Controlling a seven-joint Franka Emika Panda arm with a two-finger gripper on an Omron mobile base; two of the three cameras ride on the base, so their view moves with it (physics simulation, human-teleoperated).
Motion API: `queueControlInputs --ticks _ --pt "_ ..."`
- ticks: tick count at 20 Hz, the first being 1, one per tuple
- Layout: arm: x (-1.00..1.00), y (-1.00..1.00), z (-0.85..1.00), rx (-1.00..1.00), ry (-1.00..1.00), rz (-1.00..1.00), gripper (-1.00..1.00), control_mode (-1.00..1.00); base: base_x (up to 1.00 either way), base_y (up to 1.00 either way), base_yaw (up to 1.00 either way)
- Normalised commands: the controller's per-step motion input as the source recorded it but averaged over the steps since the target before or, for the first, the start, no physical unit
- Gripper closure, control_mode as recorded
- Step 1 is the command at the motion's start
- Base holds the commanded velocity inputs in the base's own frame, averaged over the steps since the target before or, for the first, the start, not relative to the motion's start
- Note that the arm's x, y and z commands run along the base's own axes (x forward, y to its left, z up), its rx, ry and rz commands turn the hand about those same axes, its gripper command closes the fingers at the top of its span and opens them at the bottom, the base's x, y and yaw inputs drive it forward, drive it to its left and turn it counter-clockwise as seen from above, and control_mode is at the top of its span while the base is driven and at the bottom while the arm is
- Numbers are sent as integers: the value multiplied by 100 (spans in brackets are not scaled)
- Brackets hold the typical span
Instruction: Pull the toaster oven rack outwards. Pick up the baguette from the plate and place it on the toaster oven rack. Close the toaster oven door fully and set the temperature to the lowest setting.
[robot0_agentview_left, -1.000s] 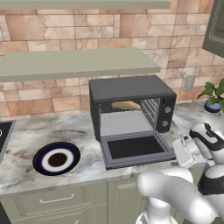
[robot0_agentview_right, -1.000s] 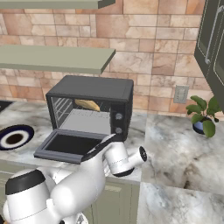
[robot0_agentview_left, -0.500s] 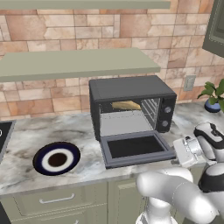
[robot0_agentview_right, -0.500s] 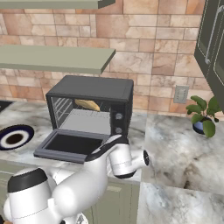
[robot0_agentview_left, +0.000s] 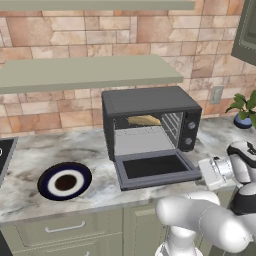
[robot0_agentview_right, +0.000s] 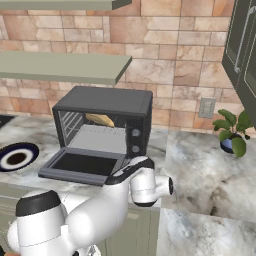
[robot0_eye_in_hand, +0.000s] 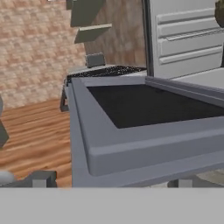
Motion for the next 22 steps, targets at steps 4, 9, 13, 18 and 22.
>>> queueControlInputs --ticks 4,9,13,18,22 --pt "4 10 28 12 0 -4 -100 -100 0 0 0" --pt "4 13 27 9 0 -5 -100 -100 0 0 0" --pt "0 10 28 8 0 -5 -100 -100 0 0 0" --pt "0 10 34 1 -1 -7 -100 -100 0 0 0" --pt "0 11 48 0 0 -10 -100 -100 0 0 0"
